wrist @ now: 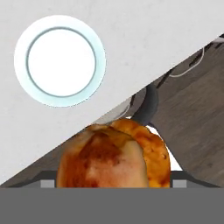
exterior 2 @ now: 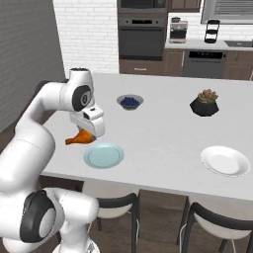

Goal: Pick the chicken drumstick and corn from their plates and place them in the bowl. Then put the bowl in the fridge.

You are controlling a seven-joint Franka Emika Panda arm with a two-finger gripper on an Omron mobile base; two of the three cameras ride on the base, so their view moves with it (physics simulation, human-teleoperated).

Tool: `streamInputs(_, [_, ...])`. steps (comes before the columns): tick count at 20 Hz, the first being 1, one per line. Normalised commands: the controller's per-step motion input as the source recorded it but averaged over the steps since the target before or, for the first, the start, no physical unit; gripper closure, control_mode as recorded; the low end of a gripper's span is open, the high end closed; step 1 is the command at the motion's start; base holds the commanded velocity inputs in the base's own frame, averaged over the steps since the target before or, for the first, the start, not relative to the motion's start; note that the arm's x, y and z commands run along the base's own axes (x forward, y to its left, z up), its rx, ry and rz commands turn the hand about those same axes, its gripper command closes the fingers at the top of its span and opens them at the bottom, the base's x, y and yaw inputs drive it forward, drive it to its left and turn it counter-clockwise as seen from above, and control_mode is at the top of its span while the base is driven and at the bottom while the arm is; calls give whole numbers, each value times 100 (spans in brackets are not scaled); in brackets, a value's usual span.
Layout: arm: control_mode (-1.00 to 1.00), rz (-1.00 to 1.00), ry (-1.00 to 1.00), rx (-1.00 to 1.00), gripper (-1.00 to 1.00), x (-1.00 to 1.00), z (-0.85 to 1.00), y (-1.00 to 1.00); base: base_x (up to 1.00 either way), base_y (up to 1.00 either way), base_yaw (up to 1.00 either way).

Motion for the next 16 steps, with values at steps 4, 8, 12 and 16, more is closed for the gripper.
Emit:
streamInputs(4, [-100, 0, -15, 0, 100, -96, 80, 13, 0, 0, 0])
streamInputs(8, [-100, 0, -12, -7, 100, -96, 15, 1, 0, 0, 0])
streamInputs(12, [-100, 0, -3, 0, 100, -27, -12, -9, 0, 0, 0])
streamInputs(16, [-100, 0, 0, 0, 100, 0, 0, 0, 0, 0, 0])
